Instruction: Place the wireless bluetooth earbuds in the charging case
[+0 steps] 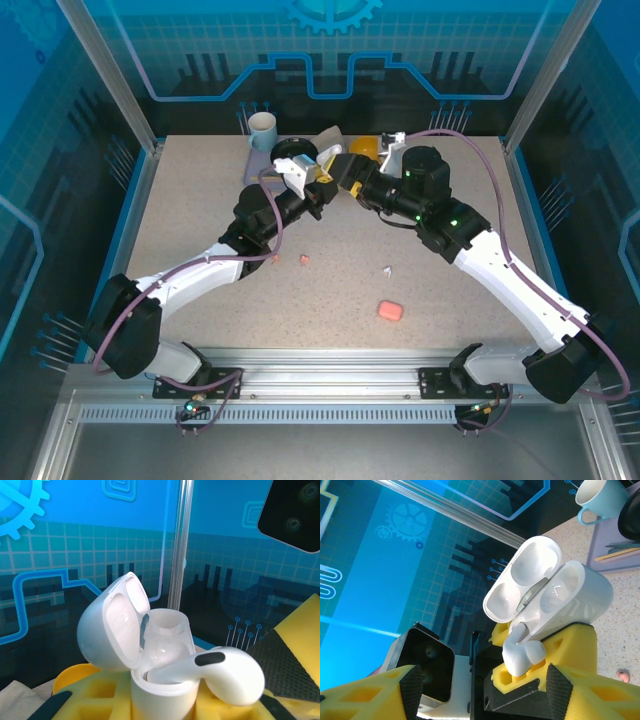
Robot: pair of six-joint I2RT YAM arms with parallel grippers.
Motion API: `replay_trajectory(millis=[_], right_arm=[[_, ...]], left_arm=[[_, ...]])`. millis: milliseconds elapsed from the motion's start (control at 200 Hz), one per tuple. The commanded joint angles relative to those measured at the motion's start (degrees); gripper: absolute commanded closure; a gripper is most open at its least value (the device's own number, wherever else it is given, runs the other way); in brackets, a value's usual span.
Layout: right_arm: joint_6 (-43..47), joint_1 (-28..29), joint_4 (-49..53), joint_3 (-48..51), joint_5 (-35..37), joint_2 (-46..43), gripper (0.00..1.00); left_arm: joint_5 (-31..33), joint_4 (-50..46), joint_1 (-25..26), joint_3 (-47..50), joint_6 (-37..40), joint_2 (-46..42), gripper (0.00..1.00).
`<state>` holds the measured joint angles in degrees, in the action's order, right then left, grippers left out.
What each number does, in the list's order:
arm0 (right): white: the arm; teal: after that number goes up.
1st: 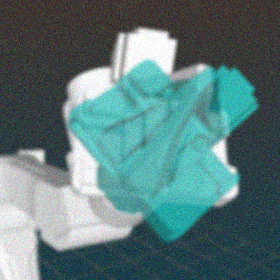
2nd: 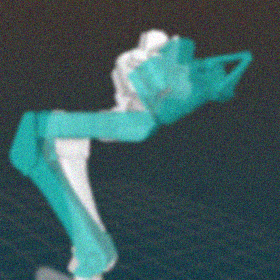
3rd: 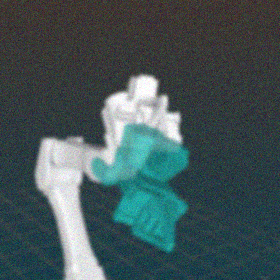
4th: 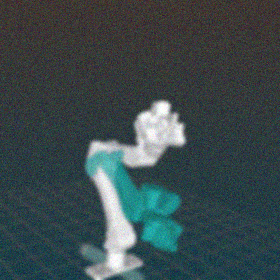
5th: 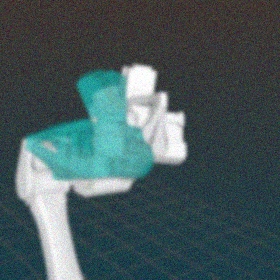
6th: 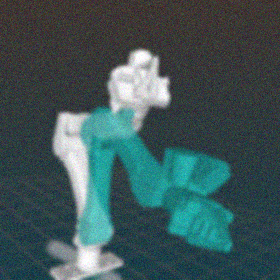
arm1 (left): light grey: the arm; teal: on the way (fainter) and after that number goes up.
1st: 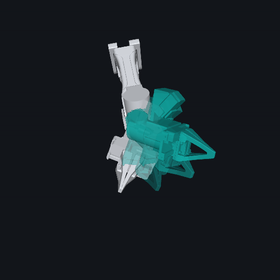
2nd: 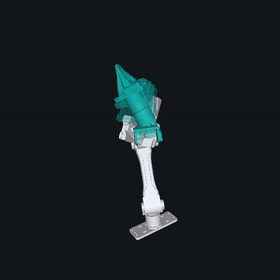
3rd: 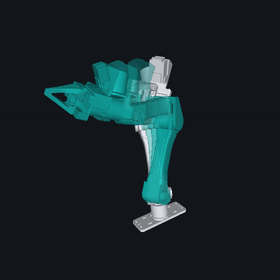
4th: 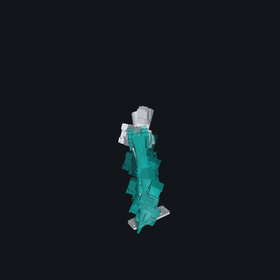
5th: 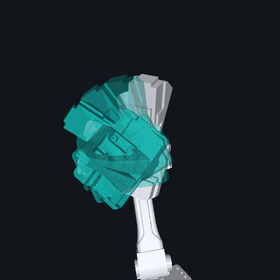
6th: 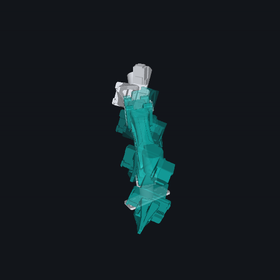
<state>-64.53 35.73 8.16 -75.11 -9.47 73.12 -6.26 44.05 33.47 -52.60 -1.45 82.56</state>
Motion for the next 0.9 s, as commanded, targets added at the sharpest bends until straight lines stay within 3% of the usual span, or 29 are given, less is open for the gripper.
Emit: replay_trajectory(millis=[0, 895], right_arm=[[-0.1, 1.2, -1.7, -2.2, -0.8, 0.3, 0.31], [-0.3, 1.1, -1.6, -1.4, -0.6, 0.0, 0.31]], left_arm=[[-2.0, 2.2, 0.4, 0.8, -0.1, 0.7, 1.0], [-2.1, 2.2, 0.4, 0.8, -0.2, 0.8, 1.0]])
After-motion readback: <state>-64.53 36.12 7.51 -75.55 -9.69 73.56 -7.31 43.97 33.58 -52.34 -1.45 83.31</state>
